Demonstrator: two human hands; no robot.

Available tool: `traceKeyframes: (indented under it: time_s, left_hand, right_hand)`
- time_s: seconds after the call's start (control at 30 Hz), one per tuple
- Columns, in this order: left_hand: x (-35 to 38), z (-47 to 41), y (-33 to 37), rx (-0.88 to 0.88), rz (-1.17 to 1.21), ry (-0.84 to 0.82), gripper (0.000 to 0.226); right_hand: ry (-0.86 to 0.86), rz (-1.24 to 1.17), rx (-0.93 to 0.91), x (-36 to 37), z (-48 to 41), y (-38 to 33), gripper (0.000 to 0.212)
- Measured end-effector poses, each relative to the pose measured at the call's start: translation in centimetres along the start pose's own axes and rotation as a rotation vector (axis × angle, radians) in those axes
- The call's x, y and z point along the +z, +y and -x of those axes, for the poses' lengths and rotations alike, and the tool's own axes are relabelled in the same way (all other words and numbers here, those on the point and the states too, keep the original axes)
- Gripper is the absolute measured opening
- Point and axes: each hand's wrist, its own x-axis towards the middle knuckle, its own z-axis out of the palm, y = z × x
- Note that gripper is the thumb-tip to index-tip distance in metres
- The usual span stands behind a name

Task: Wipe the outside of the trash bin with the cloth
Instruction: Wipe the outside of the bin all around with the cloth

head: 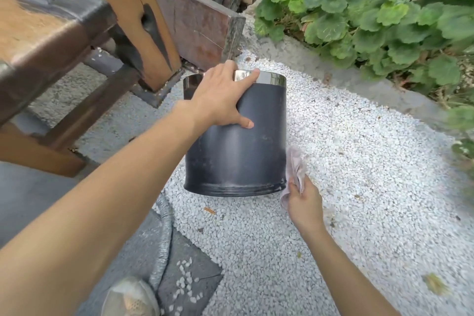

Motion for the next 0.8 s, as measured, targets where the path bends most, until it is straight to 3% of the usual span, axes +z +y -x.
traceKeyframes:
  time_s: [0.07,0.2,0.33,0.47,0.57,0.7,0.8]
  left_hand:
    - [-0.1,0.2,0.3,-0.011,-0.004,-0.001,0.123]
    - [-0.4,0.6,0.7,-0.019,-0.037,0.0,0.123]
    - [-0.4,1.0,0.7,-0.016,-0.046,0.012,0.122]
    - [-0.5,1.5,0.8,0.003,-0.047,0.032,0.121]
    - [-0.5,1.8,1.0,0.011,-0.073,0.054,0.122]
    - [0.0,2.1,1.3,0.022,-0.052,0.095,0.122]
    - [0.4,2.1,1.1,0.021,-0.013,0.115,0.123]
  right_hand:
    - [0.056,0.049,-0.108,1.3,1.8,-0.1,0.048]
    - [0.013,0.176,-0.371,5.9,5.3,1.5,0.088]
    - [0.089,0.419,-0.672,8.1,6.0,2.2,0.1]
    - [0.023,0.636,-1.012,9.5,5.6,2.6,0.079]
    - [-0.145,0.895,-1.169,12.4,5.6,1.0,0.057]
    - [-0.436,1.262,-1.069,17.6,6.2,-4.0,0.052]
    - [-0.412,1.428,-1.117,18.8,5.9,-4.3,0.054]
